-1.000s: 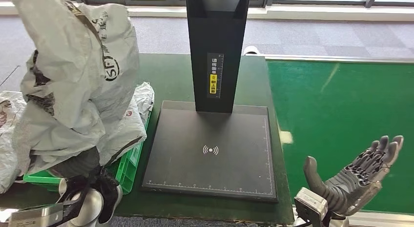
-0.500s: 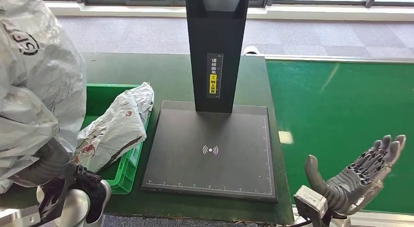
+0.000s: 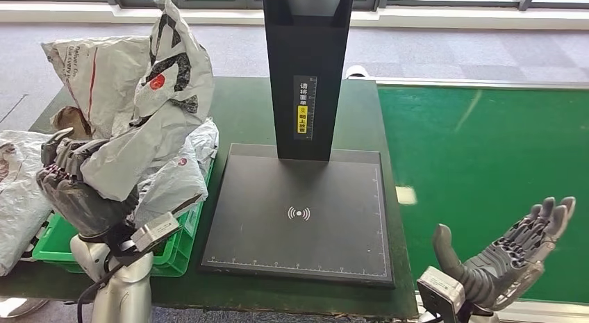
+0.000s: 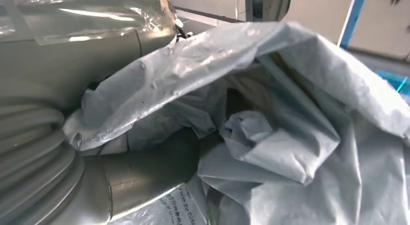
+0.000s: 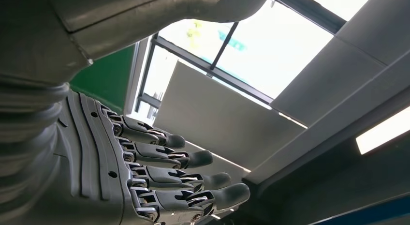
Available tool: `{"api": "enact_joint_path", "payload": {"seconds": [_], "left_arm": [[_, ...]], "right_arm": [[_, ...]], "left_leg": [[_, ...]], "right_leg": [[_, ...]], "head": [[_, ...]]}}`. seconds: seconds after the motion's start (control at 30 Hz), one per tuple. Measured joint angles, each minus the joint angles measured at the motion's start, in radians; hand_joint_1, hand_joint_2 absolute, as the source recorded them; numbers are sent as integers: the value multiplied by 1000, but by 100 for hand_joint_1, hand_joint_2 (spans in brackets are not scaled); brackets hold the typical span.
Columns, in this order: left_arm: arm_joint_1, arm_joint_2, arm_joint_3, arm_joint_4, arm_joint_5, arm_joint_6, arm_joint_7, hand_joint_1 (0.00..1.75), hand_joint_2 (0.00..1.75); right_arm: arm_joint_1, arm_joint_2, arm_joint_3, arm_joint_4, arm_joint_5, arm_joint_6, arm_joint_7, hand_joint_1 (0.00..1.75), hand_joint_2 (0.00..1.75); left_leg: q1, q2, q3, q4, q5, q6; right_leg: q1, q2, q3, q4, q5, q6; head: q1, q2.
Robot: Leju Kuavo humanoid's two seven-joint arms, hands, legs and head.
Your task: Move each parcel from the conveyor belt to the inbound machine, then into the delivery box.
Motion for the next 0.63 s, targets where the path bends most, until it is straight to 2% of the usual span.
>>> {"api": "enact_joint_path", "payload": {"seconds": [0.2, 0.3, 0.63], "left_arm": [[-10, -13, 51, 56, -44, 0, 3, 175, 175], [-12, -15, 58, 70, -116, 0, 24, 175, 175], [-24, -18, 53, 116, -460, 0, 237, 175, 175]], "right_arm": [[10, 3, -7, -6, 3, 0, 0, 0, 175], [16, 6, -14, -12, 5, 0, 0, 0, 175], [43, 10, -18, -33, 4, 0, 0, 0, 175]], "left_leg": [[0, 0, 0, 0, 0, 0], [0, 0, 0, 0, 0, 0], [0, 0, 0, 0, 0, 0]], "right_leg": [[0, 1, -1, 0, 0, 0], [0, 1, -1, 0, 0, 0], [0, 1, -1, 0, 0, 0]], "head": [[0, 0], [0, 0], [0, 0]]}}
